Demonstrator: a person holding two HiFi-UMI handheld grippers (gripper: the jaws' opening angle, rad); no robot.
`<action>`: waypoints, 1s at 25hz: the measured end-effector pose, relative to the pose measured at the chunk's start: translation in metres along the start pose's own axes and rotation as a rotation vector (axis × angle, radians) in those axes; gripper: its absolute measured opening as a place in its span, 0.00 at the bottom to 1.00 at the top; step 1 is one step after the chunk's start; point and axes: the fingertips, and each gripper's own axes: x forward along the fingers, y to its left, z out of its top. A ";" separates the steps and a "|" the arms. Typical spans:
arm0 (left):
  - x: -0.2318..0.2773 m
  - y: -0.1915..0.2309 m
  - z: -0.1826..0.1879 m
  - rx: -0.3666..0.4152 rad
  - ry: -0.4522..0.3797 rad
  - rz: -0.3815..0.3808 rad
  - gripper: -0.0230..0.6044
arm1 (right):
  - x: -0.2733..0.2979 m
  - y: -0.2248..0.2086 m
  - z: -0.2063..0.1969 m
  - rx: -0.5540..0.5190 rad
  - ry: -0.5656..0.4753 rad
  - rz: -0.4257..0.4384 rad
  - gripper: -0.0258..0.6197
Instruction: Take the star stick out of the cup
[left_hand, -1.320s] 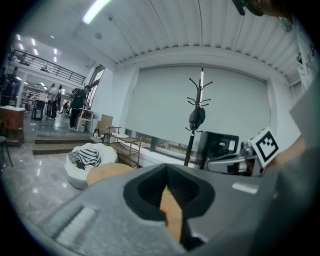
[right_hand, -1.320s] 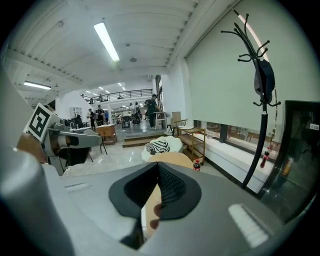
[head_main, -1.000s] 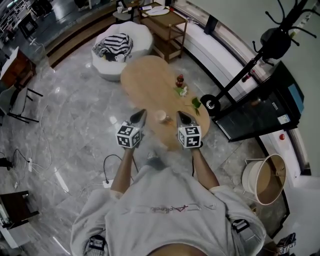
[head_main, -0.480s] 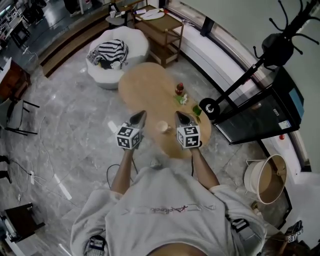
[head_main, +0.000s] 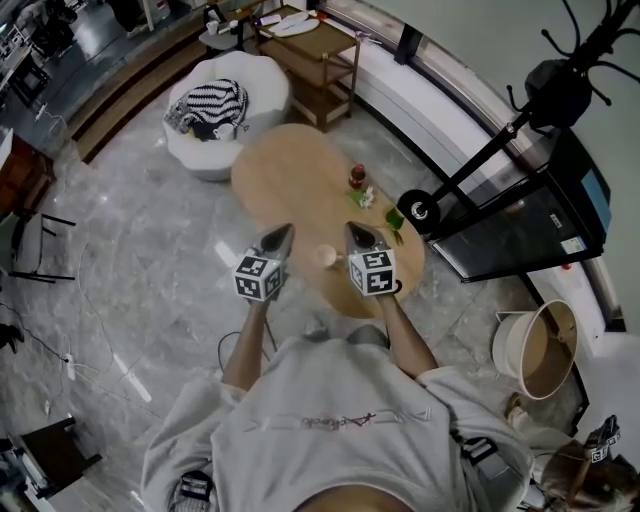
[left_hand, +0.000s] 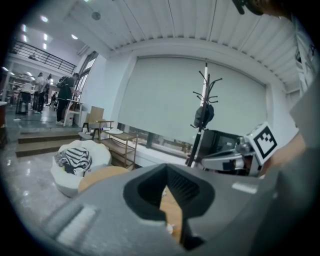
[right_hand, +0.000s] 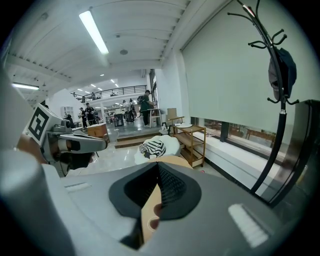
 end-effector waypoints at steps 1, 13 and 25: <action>0.002 -0.004 -0.004 0.001 0.004 -0.002 0.04 | -0.003 -0.002 -0.004 0.001 0.000 0.002 0.04; 0.089 -0.011 -0.017 -0.015 0.049 0.068 0.04 | 0.032 -0.088 -0.014 0.012 0.034 0.075 0.04; 0.141 -0.016 -0.054 -0.054 0.074 0.157 0.04 | 0.079 -0.144 -0.047 -0.001 0.082 0.177 0.04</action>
